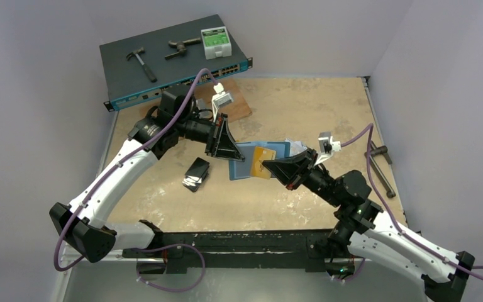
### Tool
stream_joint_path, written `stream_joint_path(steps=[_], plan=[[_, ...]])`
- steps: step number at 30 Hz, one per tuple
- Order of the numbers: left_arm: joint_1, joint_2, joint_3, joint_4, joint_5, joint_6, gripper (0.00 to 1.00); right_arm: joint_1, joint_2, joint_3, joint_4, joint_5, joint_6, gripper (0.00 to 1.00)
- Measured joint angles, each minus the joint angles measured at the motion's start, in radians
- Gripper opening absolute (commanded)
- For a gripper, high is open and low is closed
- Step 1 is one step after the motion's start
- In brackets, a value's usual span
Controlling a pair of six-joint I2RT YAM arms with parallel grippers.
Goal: Put the credit cards into the card holder
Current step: Insert the credit card into the card holder.
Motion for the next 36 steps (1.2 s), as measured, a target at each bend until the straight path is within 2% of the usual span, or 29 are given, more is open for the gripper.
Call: stream_joint_path(steps=[12,20,36], plan=[[-0.001,-0.001,0.0,-0.031,-0.001,0.013,0.01,0.0,0.015,-0.02,0.039,-0.035,-0.007,0.0],[-0.001,-0.003,0.0,-0.039,-0.001,0.013,0.05,-0.001,0.032,-0.032,0.082,-0.069,-0.014,0.0],[-0.001,-0.004,0.0,-0.013,-0.001,-0.011,0.06,-0.001,0.093,-0.008,0.127,-0.094,-0.034,0.0]])
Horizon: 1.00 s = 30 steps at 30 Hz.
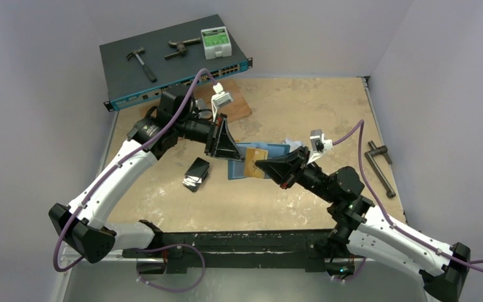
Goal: Put the credit cards into the card holder
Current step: Insert the credit card into the card holder.
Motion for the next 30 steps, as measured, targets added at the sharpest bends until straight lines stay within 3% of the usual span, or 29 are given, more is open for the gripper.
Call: stream_joint_path(steps=[13,19,22,27,30], plan=[[0.002,-0.016,-0.013,0.052,0.003,-0.043,0.07,0.038,0.04,0.021,0.034,0.037,-0.003,0.0],[0.011,-0.023,-0.014,0.063,0.003,-0.05,0.18,0.056,0.07,0.04,0.038,0.062,-0.015,0.0],[0.011,-0.027,-0.028,0.09,0.006,-0.069,0.17,0.069,0.09,0.051,0.035,0.07,-0.02,0.11],[0.013,-0.028,-0.059,0.117,-0.007,-0.08,0.0,0.076,0.103,0.065,0.001,0.079,-0.024,0.3],[0.014,-0.032,-0.08,0.138,-0.016,-0.085,0.0,0.079,0.103,0.082,-0.038,0.08,-0.023,0.39]])
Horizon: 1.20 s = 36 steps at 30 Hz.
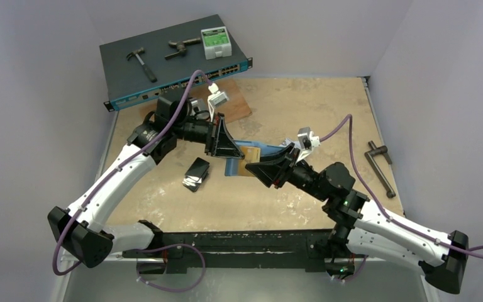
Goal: Put the credit cards into the card holder
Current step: Insert the credit card into the card holder, then place the card holder at the center of the board.
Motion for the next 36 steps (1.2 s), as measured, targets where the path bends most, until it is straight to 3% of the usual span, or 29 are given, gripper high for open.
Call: stream_joint_path(steps=[4,6,17,24,30,36], plan=[[0.004,-0.012,-0.048,0.03,-0.016,-0.011,0.0,0.006,-0.008,0.006,-0.053,0.009,0.002,0.47],[0.005,-0.012,-0.07,0.039,-0.02,-0.025,0.0,0.009,-0.021,0.006,-0.093,0.018,0.003,0.56],[0.013,0.014,-0.145,0.043,-0.04,-0.06,0.0,0.005,-0.184,0.006,-0.41,0.183,0.019,0.59],[-0.003,0.309,-0.179,-0.029,-0.085,-0.052,0.03,-0.002,-0.245,-0.042,-0.541,0.275,0.082,0.57],[-0.031,0.475,-0.181,0.008,-0.131,-0.052,0.09,-0.002,-0.142,-0.071,-0.561,0.286,0.124,0.49],[-0.048,0.616,-0.254,0.203,-0.13,-0.085,0.3,-0.002,-0.021,-0.085,-0.562,0.259,0.168,0.38]])
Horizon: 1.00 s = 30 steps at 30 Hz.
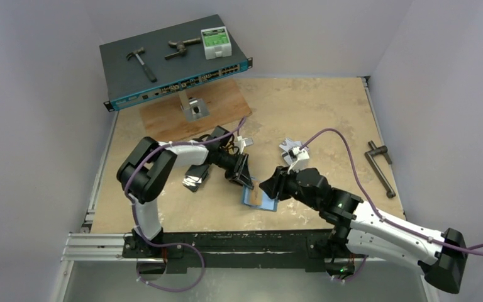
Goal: Put the credit cards into the card holder
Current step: Place the card holder at the center of the board.
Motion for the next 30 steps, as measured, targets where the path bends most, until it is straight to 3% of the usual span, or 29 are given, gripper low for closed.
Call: stream_joint_path(steps=[4,10,23,30], plan=[[0.0,0.052,-0.07,0.114,-0.006,-0.036,0.4,0.0,0.039,-0.054,0.014,-0.027,0.05,0.35],[0.0,0.064,-0.129,0.253,-0.032,-0.071,0.46,0.013,0.126,-0.103,0.025,-0.063,0.116,0.36],[0.016,0.008,-0.188,0.286,-0.063,-0.071,0.47,0.035,0.299,-0.103,0.088,-0.106,0.132,0.52],[0.021,0.003,-0.203,0.32,-0.058,-0.083,0.47,0.036,0.366,-0.101,0.132,-0.107,0.109,0.54]])
